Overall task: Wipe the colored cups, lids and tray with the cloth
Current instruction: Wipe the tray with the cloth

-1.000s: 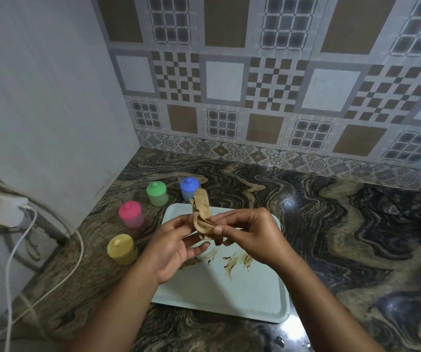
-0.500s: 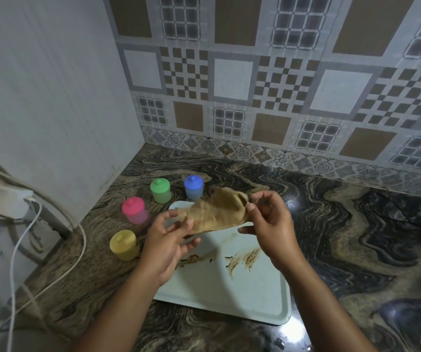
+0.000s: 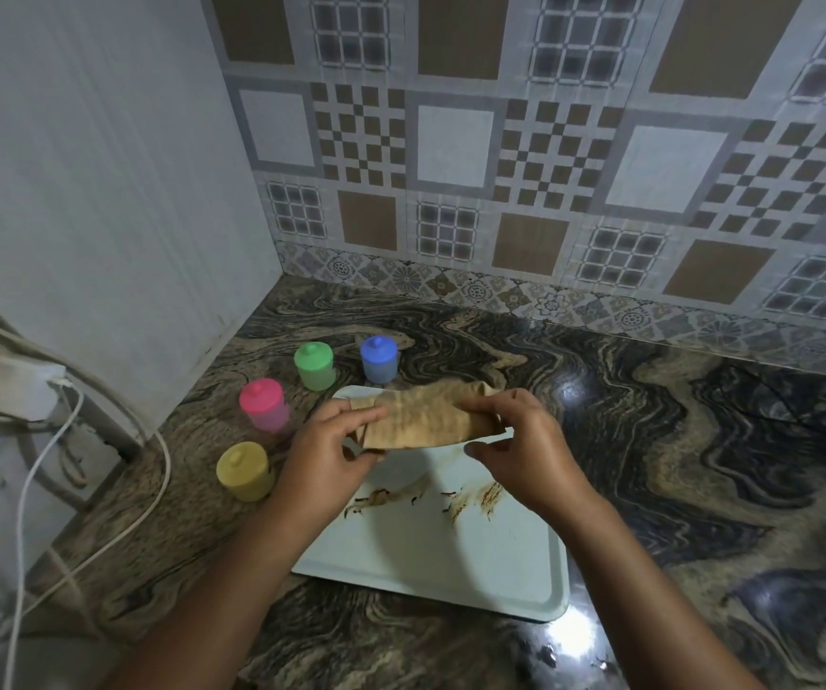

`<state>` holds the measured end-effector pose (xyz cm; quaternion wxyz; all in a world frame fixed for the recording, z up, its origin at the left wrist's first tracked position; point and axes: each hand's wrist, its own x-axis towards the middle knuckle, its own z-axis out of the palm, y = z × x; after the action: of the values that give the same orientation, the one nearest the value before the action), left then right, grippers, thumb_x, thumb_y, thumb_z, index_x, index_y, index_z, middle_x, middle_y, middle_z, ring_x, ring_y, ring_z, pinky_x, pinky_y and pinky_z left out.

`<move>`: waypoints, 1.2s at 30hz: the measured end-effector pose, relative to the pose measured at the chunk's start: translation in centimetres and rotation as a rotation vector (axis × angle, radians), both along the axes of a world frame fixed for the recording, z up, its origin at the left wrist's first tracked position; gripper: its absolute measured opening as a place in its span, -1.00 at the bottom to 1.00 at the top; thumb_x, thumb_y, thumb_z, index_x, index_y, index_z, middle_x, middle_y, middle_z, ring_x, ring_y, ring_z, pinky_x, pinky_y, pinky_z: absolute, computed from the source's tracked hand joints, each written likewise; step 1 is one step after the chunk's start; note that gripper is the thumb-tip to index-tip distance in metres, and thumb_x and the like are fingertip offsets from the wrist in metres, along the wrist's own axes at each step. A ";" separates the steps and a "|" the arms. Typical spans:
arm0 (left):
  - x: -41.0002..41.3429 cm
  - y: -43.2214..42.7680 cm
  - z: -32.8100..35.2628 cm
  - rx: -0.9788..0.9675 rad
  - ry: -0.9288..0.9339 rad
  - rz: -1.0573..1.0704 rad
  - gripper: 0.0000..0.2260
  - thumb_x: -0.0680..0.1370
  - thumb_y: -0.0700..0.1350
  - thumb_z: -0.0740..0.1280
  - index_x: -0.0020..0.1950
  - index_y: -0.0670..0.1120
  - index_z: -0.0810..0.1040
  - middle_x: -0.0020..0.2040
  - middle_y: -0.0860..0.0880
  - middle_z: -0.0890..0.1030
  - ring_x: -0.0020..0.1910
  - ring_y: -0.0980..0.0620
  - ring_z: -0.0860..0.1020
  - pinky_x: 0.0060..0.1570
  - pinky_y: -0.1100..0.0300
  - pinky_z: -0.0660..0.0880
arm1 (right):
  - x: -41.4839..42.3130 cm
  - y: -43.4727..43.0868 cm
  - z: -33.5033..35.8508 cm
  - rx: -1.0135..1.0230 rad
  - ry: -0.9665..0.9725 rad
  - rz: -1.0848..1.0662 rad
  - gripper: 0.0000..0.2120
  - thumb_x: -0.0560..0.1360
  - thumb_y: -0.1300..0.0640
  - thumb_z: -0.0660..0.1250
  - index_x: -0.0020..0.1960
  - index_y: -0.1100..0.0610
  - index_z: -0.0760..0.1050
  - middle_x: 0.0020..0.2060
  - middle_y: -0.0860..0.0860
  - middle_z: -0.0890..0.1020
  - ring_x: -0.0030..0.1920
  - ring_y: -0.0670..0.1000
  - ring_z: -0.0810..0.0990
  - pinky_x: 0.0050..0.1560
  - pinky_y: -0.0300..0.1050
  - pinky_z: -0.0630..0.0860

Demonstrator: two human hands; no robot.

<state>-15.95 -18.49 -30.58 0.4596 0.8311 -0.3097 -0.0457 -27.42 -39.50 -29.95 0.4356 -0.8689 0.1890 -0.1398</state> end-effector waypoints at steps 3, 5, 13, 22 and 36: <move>0.1 -0.1 -0.9 -0.007 -0.069 0.017 -0.73 0.39 -0.26 0.56 0.01 0.02 0.71 -0.08 0.04 0.58 -0.03 0.20 0.55 -0.07 0.43 0.46 | -0.5 -0.1 -0.5 -0.115 -0.060 0.012 -0.77 0.38 0.19 0.59 0.00 -0.01 0.71 -0.14 -0.14 0.57 -0.13 -0.17 0.55 -0.08 -0.33 0.49; 0.0 -0.1 -1.7 0.037 -0.048 0.072 -0.88 0.42 -0.12 0.56 -0.07 0.03 0.72 -0.08 0.08 0.54 -0.03 0.24 0.52 -0.08 0.51 0.37 | -1.1 -0.3 -1.2 -0.100 -0.067 0.002 -0.93 0.45 0.11 0.55 -0.12 -0.04 0.69 -0.12 -0.10 0.60 -0.05 -0.16 0.55 -0.06 -0.24 0.52; -2.0 -0.3 -5.5 0.124 0.463 -0.040 -0.83 0.53 0.05 0.43 -0.17 -0.02 0.65 -0.29 0.05 0.67 -0.24 0.08 0.64 -0.18 0.07 0.54 | -3.7 0.0 -5.6 0.322 0.135 -0.033 -0.89 0.54 0.11 0.46 0.06 0.04 0.58 -0.30 0.22 0.65 -0.40 -0.01 0.58 -0.37 -0.11 0.55; -1.8 -5.3 -9.2 0.180 0.602 0.117 -0.78 0.45 0.08 0.46 -0.20 -0.07 0.65 -0.22 -0.14 0.70 -0.18 -0.14 0.69 -0.11 -0.13 0.62 | -2.4 -3.0 -9.3 0.240 0.268 -0.349 -0.62 0.45 0.01 0.53 0.22 0.07 0.56 -0.19 0.00 0.59 -0.12 0.07 0.65 -0.14 0.16 0.69; 2.0 0.5 -12.9 0.550 -0.204 0.118 -0.60 0.59 -0.02 0.30 0.41 -0.10 0.45 0.49 -0.19 0.35 0.48 -0.21 0.26 0.26 -0.31 0.34 | 0.3 1.5 -11.1 -0.235 0.421 -0.271 -0.30 0.64 -0.12 0.18 0.60 0.27 0.08 0.59 0.28 0.10 0.60 0.32 -0.04 0.55 0.33 0.00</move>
<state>-13.97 -18.00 -43.53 0.1858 0.9412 -0.2815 -0.0175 -27.12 -38.01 -41.05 0.2601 -0.8903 0.3723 -0.0338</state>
